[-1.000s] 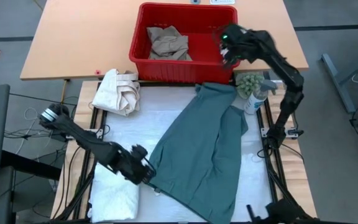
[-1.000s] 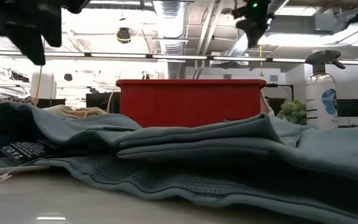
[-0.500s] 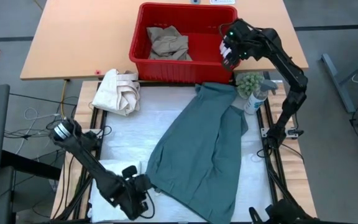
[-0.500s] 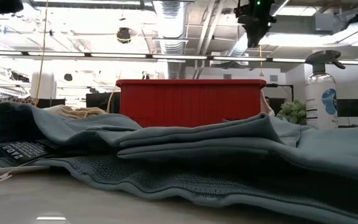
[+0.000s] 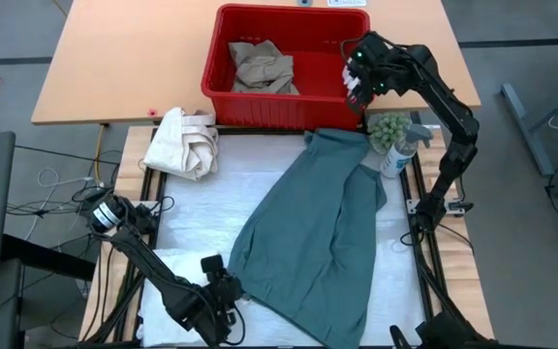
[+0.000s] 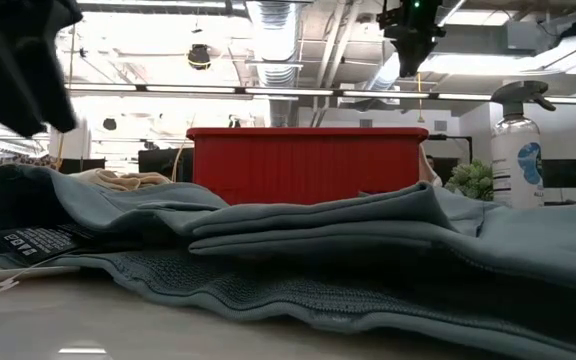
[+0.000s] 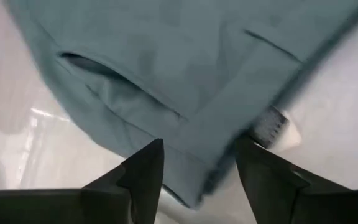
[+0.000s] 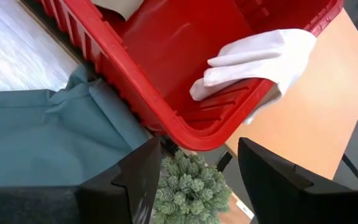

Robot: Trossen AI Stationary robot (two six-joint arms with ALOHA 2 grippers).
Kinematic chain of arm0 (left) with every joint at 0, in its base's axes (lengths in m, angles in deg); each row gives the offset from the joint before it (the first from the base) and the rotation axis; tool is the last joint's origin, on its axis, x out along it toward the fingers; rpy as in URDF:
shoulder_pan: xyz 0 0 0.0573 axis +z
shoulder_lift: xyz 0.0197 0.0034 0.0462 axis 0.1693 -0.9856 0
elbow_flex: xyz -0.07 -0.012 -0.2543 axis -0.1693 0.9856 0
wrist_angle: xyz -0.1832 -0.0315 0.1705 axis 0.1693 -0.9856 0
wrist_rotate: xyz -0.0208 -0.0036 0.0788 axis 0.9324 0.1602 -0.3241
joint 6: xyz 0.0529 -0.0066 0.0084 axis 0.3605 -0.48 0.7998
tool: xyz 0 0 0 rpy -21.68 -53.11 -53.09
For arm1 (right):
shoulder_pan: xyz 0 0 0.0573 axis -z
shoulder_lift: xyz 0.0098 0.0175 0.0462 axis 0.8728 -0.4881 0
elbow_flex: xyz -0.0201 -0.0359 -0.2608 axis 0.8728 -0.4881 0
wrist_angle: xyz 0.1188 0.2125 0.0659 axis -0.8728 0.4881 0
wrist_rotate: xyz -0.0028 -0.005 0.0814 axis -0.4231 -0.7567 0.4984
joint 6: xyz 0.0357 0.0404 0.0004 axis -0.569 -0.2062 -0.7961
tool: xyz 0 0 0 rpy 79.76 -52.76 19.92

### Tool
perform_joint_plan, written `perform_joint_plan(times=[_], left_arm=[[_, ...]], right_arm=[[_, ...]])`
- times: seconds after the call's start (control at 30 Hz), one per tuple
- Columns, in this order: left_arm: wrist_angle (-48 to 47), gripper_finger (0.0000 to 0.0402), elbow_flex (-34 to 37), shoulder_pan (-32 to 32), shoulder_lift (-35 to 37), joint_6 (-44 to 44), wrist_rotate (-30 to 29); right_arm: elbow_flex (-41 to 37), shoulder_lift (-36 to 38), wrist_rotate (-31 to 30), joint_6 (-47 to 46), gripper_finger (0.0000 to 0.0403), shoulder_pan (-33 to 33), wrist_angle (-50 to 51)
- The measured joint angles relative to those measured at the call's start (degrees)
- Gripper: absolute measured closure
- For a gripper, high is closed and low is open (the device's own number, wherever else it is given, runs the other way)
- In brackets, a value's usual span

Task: Fold Laundry from Bin
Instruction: Fold the blue pants

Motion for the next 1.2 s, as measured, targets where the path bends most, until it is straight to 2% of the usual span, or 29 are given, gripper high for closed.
perform_joint_plan(times=[0.07, 0.37, 0.67, 1.1, 1.2], left_arm=[[0.3, 0.0206, 1.0, 0.4, 0.0, 0.7, -0.6], [1.1, 0.0207, 1.5, 1.7, -0.1, 6.7, 5.8], [1.3, 0.0207, 1.5, 1.5, -0.1, 13.5, 1.8], [2.3, 0.0207, 1.5, 2.3, -2.0, 18.5, 7.5], [2.4, 0.0207, 1.5, 2.1, -2.0, 18.6, 6.7]], right_arm=[[0.0, 0.0, 0.5, 0.2, 0.0163, 0.0, 0.3], [0.0, 0.0, 1.0, 1.0, 0.0163, 0.0, 0.7], [0.0, 0.0, 1.0, 1.6, 0.0163, 0.0, 0.8], [0.0, 0.0, 1.0, 1.6, 0.0163, 0.0, 1.0], [0.0, 0.0, 1.0, 1.6, 0.0163, 0.0, 1.0]])
